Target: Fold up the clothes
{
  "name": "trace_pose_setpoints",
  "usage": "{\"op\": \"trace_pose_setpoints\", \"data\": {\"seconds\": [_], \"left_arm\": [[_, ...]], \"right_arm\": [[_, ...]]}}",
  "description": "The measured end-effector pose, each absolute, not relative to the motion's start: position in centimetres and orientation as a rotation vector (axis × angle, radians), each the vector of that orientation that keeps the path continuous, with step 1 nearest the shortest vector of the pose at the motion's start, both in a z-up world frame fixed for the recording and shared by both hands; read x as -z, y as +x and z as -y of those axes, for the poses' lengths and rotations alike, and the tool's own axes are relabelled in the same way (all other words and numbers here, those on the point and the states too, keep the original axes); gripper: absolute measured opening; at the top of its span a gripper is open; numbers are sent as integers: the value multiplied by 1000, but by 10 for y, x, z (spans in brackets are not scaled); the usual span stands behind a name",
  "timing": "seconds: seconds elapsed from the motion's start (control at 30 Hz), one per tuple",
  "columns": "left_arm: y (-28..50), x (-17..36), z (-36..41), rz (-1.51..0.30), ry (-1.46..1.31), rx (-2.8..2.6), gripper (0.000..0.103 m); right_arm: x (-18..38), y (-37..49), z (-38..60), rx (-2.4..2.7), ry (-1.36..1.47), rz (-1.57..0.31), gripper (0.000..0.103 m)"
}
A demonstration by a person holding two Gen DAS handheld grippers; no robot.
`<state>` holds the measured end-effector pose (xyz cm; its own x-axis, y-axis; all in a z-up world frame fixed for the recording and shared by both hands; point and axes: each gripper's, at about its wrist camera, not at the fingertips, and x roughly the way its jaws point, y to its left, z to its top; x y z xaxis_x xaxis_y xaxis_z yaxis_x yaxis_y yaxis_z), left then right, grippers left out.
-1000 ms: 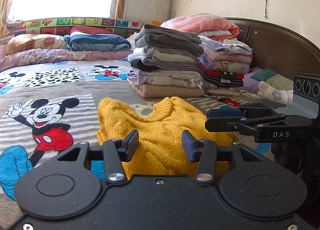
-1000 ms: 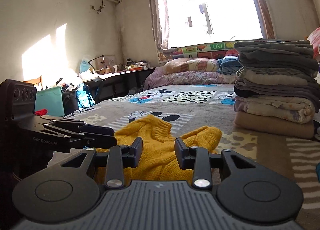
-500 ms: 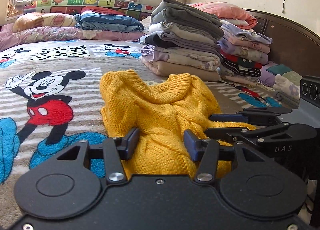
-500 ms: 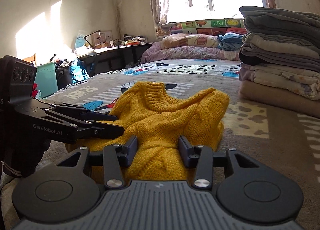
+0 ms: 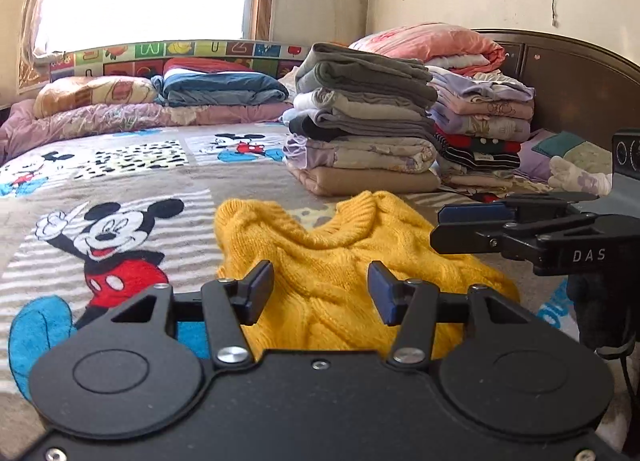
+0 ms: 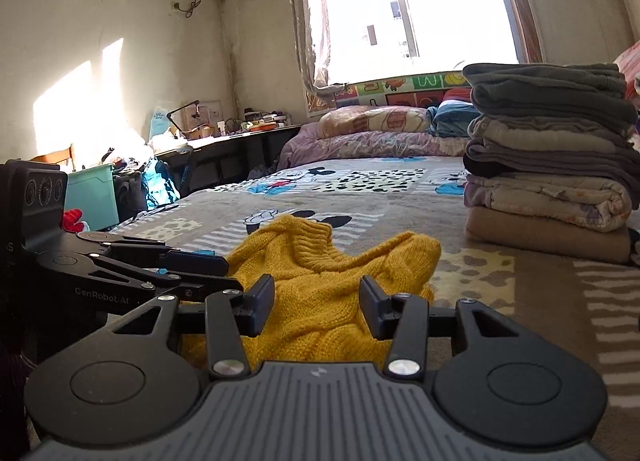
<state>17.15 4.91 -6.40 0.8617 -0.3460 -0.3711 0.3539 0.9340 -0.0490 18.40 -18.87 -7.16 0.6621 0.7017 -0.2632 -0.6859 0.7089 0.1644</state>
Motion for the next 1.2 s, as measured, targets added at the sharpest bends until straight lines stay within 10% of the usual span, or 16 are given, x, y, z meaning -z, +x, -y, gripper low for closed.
{"op": "trace_pose_setpoints", "data": {"seconds": [0.67, 1.2], "left_arm": [[246, 103, -61, -552, -42, 369, 63], [207, 71, -36, -375, 61, 444, 66]], "right_arm": [[117, 284, 180, -827, 213, -546, 57], [81, 244, 186, -817, 113, -356, 58]]}}
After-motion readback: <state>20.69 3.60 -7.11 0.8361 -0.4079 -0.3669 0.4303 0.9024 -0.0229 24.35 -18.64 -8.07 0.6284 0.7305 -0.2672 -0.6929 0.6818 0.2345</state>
